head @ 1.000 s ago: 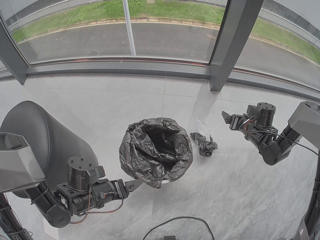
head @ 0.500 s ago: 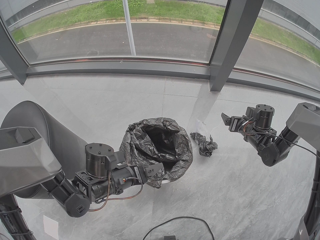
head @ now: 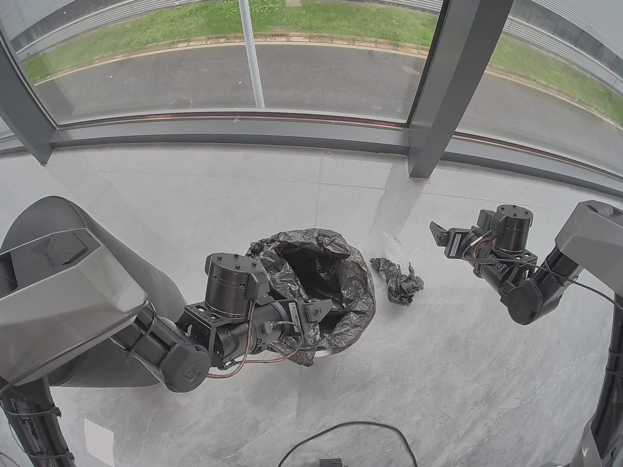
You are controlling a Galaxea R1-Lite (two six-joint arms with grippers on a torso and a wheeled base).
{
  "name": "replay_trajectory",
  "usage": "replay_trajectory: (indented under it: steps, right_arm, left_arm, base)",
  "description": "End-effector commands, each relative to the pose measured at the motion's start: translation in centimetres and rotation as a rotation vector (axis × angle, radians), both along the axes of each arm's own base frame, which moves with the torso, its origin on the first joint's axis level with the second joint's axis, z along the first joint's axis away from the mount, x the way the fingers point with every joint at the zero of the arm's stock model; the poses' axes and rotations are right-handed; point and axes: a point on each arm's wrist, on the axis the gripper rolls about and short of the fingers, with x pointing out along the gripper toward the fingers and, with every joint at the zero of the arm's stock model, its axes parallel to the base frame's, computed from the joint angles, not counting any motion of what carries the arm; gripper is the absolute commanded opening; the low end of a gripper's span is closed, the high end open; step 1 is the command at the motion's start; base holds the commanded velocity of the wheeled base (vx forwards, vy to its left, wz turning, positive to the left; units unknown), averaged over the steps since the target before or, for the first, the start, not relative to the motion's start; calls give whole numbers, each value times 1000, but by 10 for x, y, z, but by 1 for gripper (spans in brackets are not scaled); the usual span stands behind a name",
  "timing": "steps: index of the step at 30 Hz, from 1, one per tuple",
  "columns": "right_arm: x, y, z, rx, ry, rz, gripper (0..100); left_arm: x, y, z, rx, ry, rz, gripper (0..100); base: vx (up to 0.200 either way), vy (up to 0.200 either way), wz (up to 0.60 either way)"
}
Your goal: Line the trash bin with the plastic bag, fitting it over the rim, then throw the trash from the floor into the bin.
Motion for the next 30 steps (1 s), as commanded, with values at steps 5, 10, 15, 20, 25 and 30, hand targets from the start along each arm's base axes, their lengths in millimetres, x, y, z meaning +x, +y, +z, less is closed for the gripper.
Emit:
replay_trajectory:
  steps: [5,10,15,20,25,30]
  right_arm:
    - [0,0,-3,-1,6,1,100]
    - [1,0,-2,-1,5,1,100]
    - [1,0,-2,-1,5,1,100]
    - [1,0,-2,-1,5,1,100]
    - [1,0,-4,-2,9,1,100]
    - [2,1,-4,-2,6,0,100]
  left_arm:
    - [1,-19,16,182,-89,0,100]
    - [-4,-26,29,207,-72,-2,100]
    - [-11,-31,32,245,-48,12,100]
    - [-7,-32,31,287,6,48,100]
    - [-4,-36,25,305,41,58,100]
    - [0,-37,23,346,67,86,100]
  base:
    - [0,0,0]
    - [0,0,0]
    - [0,0,0]
    - [0,0,0]
    - [0,0,0]
    - [0,0,0]
